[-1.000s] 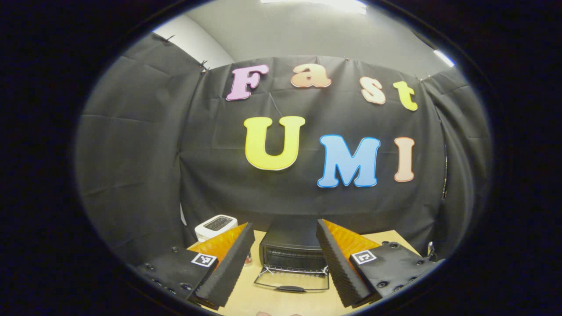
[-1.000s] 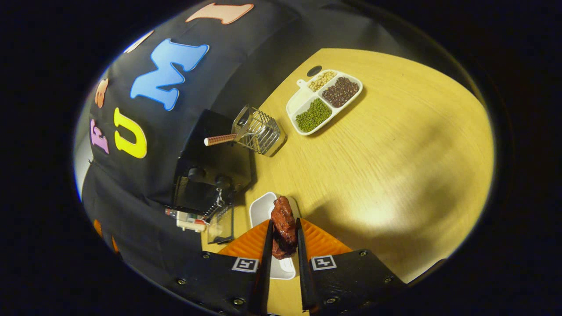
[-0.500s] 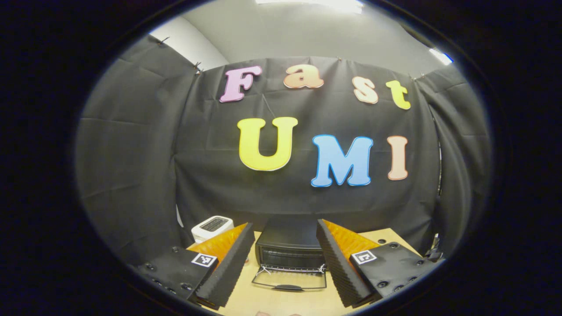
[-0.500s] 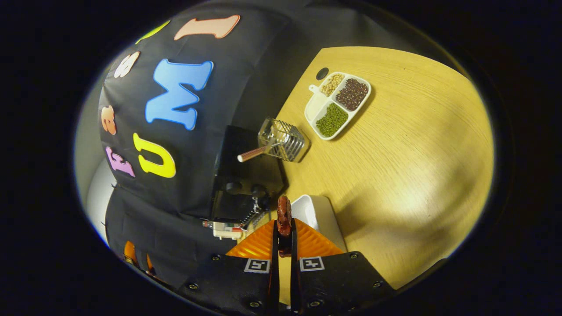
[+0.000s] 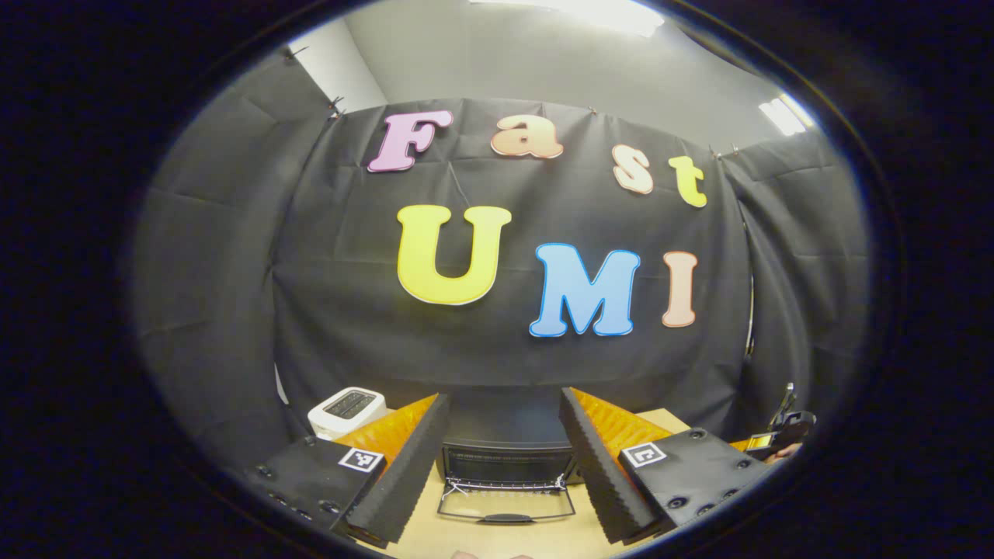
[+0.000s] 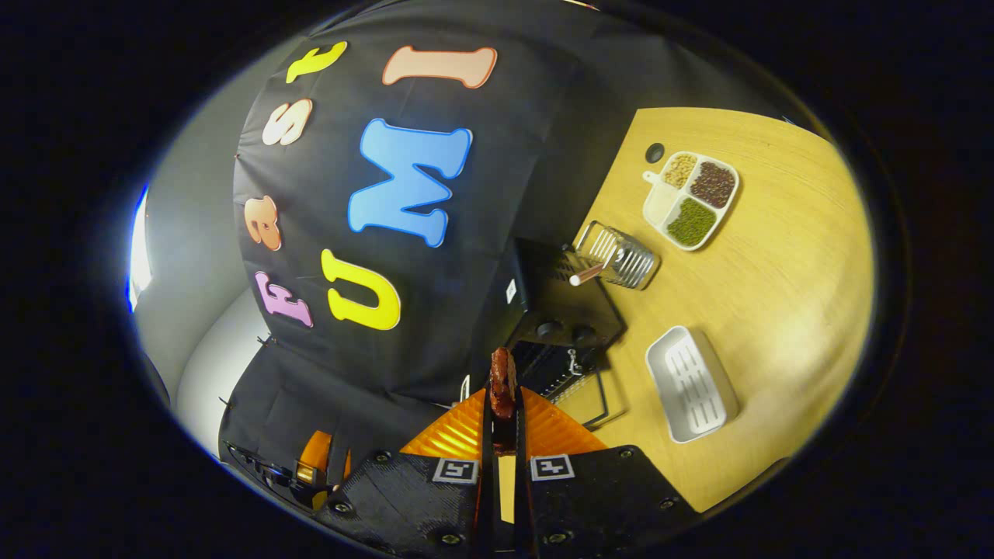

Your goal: Open the electric oven with the left hand, put the food in, and close the electric oven.

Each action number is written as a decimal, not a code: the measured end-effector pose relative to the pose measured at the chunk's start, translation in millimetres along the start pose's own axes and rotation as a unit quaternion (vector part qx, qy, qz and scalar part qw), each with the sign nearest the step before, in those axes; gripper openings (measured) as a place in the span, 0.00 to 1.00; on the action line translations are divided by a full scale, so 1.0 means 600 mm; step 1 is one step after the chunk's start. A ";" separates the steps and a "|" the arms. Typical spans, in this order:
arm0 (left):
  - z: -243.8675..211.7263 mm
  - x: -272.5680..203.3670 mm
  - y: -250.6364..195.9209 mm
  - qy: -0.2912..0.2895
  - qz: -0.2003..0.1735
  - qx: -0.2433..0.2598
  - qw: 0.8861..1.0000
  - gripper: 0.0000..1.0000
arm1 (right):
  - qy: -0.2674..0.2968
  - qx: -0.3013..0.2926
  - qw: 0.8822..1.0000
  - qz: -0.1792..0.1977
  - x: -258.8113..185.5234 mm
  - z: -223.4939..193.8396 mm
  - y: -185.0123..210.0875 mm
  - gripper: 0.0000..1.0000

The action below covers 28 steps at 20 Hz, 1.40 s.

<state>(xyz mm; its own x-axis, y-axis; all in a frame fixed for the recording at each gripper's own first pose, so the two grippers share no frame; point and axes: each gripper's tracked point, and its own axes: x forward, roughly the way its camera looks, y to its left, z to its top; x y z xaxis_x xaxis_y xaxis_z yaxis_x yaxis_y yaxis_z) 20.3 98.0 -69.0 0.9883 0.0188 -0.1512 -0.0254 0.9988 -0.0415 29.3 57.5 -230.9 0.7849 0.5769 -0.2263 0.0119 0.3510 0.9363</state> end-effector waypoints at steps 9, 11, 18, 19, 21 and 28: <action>0.004 0.017 0.107 0.004 -0.019 -0.002 1.000 1.00 | 0.016 0.002 1.000 -0.006 0.195 -0.108 0.020 0.10; 0.000 0.017 0.129 0.007 -0.018 -0.005 1.000 1.00 | 0.018 0.011 1.000 -0.017 0.248 -0.122 0.005 0.10; -0.025 0.010 0.221 0.027 0.007 -0.001 1.000 1.00 | -0.033 0.039 0.996 -0.075 0.395 -0.140 -0.067 0.10; -0.029 0.009 0.232 0.031 0.010 -0.001 0.999 1.00 | -0.044 0.033 0.995 -0.083 0.417 -0.140 -0.076 0.10; -0.036 0.009 0.255 0.039 0.018 -0.001 0.999 1.00 | -0.059 0.032 0.993 -0.098 0.456 -0.138 -0.093 0.10; -0.051 0.016 0.316 0.054 0.043 -0.004 0.998 1.00 | -0.108 0.056 0.986 -0.111 0.545 -0.113 -0.133 0.10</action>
<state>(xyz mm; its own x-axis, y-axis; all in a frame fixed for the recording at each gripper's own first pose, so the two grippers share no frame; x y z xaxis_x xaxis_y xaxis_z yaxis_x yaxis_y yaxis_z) 20.4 286.2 -108.4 0.9603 0.0995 -0.2606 -0.1112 0.9933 -0.0309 242.7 268.2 -397.9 0.8686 0.3205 -0.3780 0.2573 0.3601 0.8967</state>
